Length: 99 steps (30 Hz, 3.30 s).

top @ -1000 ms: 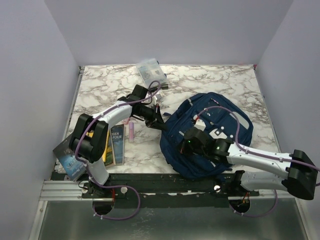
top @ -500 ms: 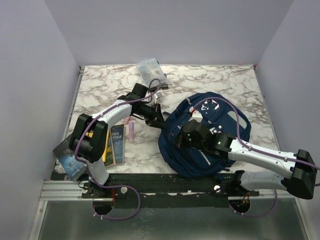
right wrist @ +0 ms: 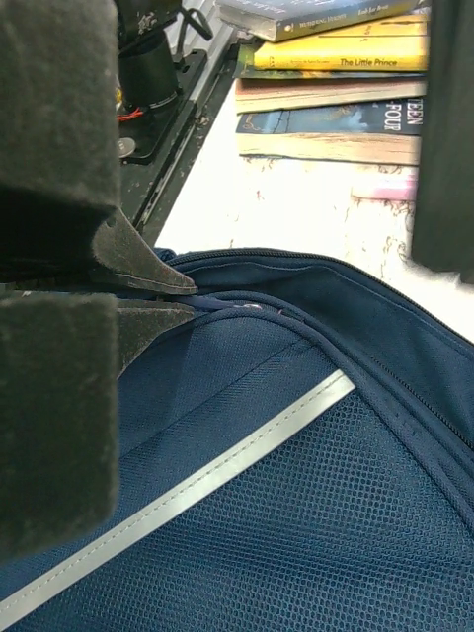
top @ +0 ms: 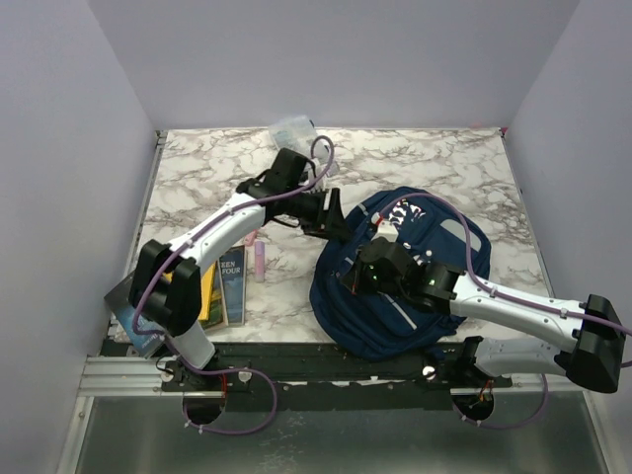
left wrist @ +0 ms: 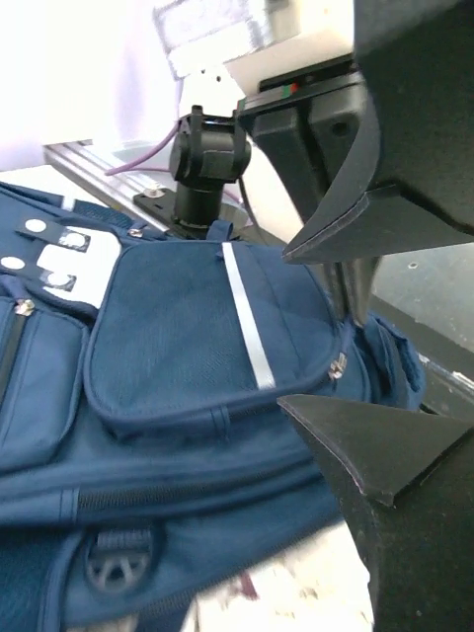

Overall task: Pack the student bag
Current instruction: Zip the student bag at the center of the board.

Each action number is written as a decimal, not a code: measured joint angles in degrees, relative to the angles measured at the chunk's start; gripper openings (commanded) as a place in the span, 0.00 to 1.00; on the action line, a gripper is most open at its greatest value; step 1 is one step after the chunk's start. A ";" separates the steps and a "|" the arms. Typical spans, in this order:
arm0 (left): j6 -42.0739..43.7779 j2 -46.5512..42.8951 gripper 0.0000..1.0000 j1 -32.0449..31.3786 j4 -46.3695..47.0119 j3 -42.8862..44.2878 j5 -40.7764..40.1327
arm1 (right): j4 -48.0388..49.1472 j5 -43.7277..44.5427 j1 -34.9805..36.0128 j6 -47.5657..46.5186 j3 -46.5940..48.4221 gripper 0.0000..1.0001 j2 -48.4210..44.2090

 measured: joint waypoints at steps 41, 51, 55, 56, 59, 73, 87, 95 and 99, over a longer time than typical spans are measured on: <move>1.46 8.48 0.57 -2.99 -7.13 1.18 -5.18 | 2.82 -4.44 0.00 0.59 -2.27 0.01 4.46; -1.20 13.29 0.15 -4.90 -4.31 -1.86 1.73 | 3.78 -4.57 0.00 -0.92 -2.56 0.01 4.59; -1.20 13.46 0.00 -4.74 -4.31 -1.86 1.86 | 4.83 -4.98 0.00 -2.58 -2.43 0.01 6.12; -1.09 13.49 0.00 -4.74 -4.31 -1.86 1.79 | 4.94 -5.40 0.00 -2.95 -2.19 0.01 6.86; -0.74 13.49 0.00 -4.20 -4.33 -1.86 1.73 | 5.29 -6.80 0.00 -3.98 -1.22 0.01 9.53; -0.57 13.49 0.00 -0.59 -6.21 -1.73 1.60 | 10.62 -10.12 1.68 -3.43 -7.04 0.01 10.23; -0.13 13.51 0.00 2.01 -6.91 0.33 0.26 | -6.97 -4.11 2.21 6.12 -10.23 0.01 -1.16; 1.42 13.81 0.00 2.01 -8.59 2.03 -1.44 | -22.82 -2.08 2.25 15.74 -9.05 0.00 -3.26; 3.26 14.56 0.00 2.03 -10.95 4.04 -2.56 | -26.34 -0.26 2.25 22.01 -10.95 0.01 -4.39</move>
